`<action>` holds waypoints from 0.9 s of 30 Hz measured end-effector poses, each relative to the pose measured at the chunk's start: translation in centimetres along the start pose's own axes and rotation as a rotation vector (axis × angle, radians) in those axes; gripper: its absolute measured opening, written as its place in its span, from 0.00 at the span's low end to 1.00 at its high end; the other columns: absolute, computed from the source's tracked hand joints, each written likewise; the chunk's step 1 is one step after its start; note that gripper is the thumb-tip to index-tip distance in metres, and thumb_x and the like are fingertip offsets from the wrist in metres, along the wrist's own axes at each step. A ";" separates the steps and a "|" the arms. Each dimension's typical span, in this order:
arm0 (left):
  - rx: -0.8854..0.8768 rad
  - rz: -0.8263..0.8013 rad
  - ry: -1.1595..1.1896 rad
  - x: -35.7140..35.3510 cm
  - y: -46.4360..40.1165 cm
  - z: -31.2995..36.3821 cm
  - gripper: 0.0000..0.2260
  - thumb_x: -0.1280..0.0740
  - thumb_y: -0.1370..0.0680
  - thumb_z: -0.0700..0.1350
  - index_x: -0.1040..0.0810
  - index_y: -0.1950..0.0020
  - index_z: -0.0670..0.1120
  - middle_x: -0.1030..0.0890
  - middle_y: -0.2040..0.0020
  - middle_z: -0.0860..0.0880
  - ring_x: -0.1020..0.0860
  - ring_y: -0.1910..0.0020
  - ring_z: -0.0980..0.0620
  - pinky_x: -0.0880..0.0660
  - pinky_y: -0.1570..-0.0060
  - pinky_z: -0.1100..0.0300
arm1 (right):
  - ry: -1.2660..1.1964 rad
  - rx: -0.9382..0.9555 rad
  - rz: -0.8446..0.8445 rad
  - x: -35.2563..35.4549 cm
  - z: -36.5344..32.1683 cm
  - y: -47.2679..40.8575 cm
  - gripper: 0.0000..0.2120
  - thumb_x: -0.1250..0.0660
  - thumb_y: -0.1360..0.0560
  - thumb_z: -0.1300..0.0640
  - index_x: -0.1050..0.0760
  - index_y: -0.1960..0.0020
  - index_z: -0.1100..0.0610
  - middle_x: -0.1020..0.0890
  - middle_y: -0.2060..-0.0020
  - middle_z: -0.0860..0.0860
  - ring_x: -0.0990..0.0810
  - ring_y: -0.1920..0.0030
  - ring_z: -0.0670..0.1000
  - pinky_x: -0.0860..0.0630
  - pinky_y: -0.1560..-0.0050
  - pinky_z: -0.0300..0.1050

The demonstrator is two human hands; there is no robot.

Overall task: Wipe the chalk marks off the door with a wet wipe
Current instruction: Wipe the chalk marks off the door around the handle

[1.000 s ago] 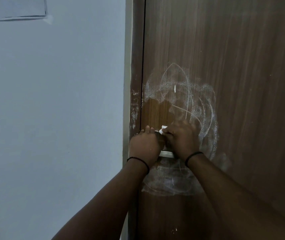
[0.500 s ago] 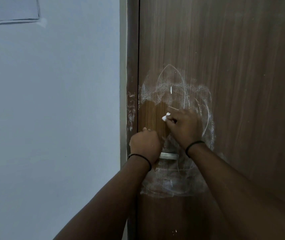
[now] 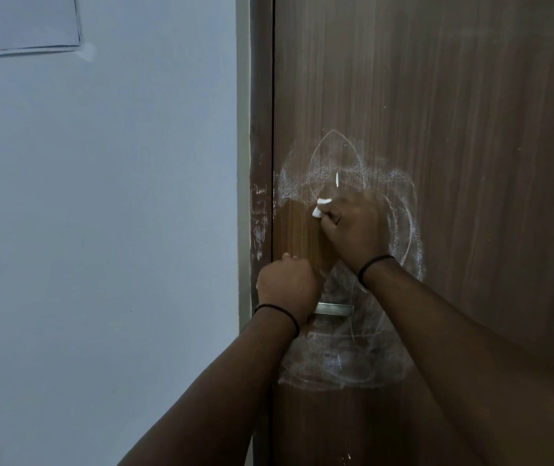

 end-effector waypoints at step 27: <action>0.015 0.006 0.113 0.3 0.1 -0.5 0.09 0.36 0.25 0.47 0.23 0.63 0.45 0.20 0.60 0.46 0.20 0.64 0.45 0.33 0.68 0.59 | 0.053 0.066 -0.017 -1.5 -2.3 -2.5 0.08 0.32 0.23 0.49 0.15 0.53 0.49 0.16 0.57 0.48 0.25 0.52 0.53 0.30 0.48 0.51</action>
Point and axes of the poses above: each hand's wrist, its own y-axis away from the middle knuckle, its own x-axis out of the back of the hand, z = x × y, the point moved 7 cm from there along -y, towards the middle knuckle
